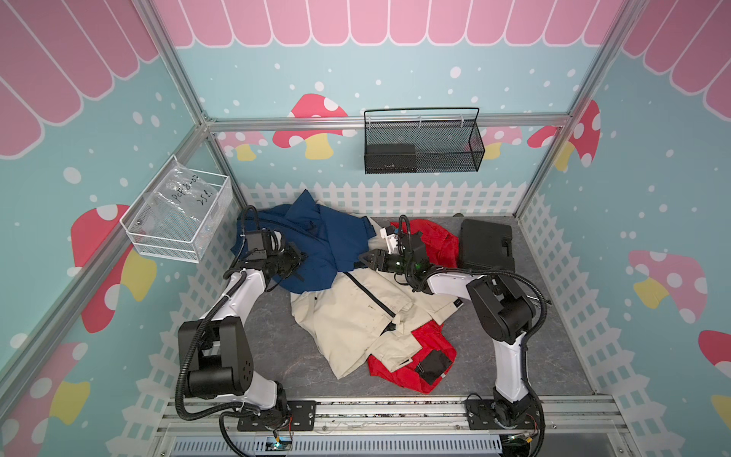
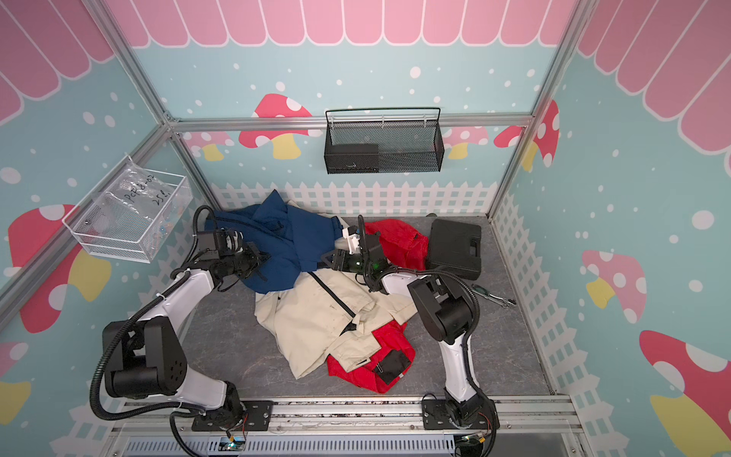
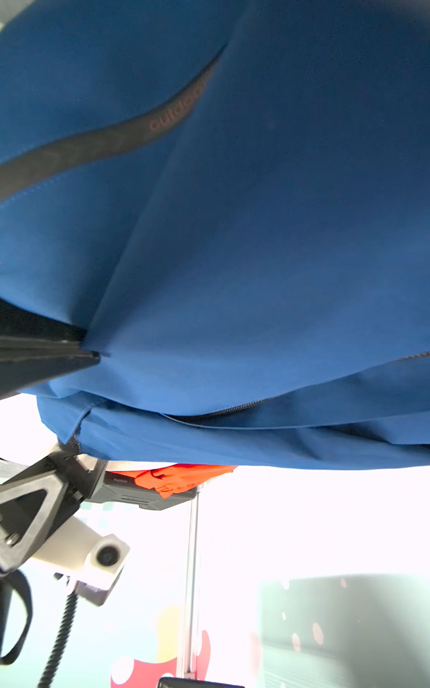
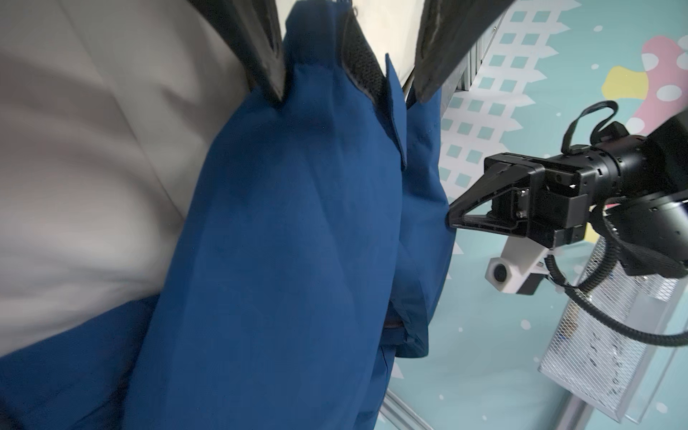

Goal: Unzip the jacket
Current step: Flatten out the jacket.

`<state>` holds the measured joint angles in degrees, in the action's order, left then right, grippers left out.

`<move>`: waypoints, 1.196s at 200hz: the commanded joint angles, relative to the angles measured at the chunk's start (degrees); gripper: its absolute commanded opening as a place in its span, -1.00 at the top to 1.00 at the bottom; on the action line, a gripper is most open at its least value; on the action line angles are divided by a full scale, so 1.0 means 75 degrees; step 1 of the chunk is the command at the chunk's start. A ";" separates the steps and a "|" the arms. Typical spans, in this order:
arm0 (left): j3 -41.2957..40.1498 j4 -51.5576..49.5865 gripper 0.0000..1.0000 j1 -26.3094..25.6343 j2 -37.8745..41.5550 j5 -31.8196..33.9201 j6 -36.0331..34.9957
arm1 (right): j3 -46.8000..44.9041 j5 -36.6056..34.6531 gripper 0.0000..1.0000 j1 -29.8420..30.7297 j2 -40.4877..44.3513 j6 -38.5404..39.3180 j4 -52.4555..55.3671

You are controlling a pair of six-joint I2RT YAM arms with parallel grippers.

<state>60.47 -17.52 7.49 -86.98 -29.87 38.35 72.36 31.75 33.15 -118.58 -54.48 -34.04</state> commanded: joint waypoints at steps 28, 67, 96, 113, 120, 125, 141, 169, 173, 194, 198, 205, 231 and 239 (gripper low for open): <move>0.0106 -0.0454 1.00 0.0206 0.0242 -0.0328 -0.0311 | 0.0430 -0.0050 0.71 0.0187 -0.0169 -0.0299 -0.0530; 0.0457 -0.0788 1.00 0.0403 0.0334 -0.0499 -0.0495 | 0.0309 -0.0189 1.00 0.0051 0.0600 0.0393 -0.0462; 0.1023 -0.1158 1.00 0.0436 0.0441 -0.0638 -0.0752 | -0.0011 -0.0282 1.00 -0.0428 0.1601 0.0781 -0.0315; 0.1584 -0.1520 1.00 0.0450 0.0453 -0.0760 -0.1060 | -0.0250 -0.0263 1.00 -0.0920 0.2197 0.0974 -0.0206; 0.1819 -0.1704 1.00 0.0429 0.0453 -0.0775 -0.1195 | -0.0331 -0.0218 1.00 -0.1195 0.2431 0.1040 -0.0140; 0.1976 -0.1824 1.00 0.0432 0.0463 -0.0787 -0.1287 | -0.0407 -0.0214 1.00 -0.1400 0.2593 0.1071 -0.0081; 0.2391 -0.2104 1.00 0.0432 0.0543 -0.0931 -0.1571 | -0.0633 -0.0213 1.00 -0.2065 0.3082 0.1308 0.0203; 0.2855 -0.2726 1.00 0.0434 0.0804 -0.1477 -0.2200 | -0.0942 -0.0214 1.00 -0.3098 0.3827 0.1756 0.0804; 0.2907 -0.2852 1.00 0.0427 0.0859 -0.1478 -0.2310 | -0.0989 -0.0213 1.00 -0.3220 0.3891 0.1821 0.0894; 0.3074 -0.3580 1.00 0.0428 0.1205 -0.1127 -0.2899 | -0.1187 -0.0320 1.00 -0.3849 0.4361 0.2115 0.1239; 0.3098 -0.3677 1.00 0.0429 0.1269 -0.0986 -0.2966 | -0.1223 -0.0366 1.00 -0.3980 0.4449 0.2129 0.1266; 0.3144 -0.3814 1.00 0.0440 0.1367 -0.0729 -0.3040 | -0.1267 -0.0387 1.00 -0.4202 0.4571 0.2142 0.1274; 0.3692 -0.4092 1.00 0.0450 0.1452 -0.0274 -0.2989 | -0.0926 -0.0129 1.00 -0.4877 0.4679 0.2224 0.1419; 0.3962 -0.4154 1.00 0.0455 0.1417 -0.0232 -0.2878 | -0.0763 -0.0042 1.00 -0.5044 0.4729 0.2276 0.1418</move>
<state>84.66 -45.65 10.39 -77.03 -34.74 18.83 63.26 30.98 -1.21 -85.43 -39.62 -23.27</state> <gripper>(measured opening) 0.047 0.047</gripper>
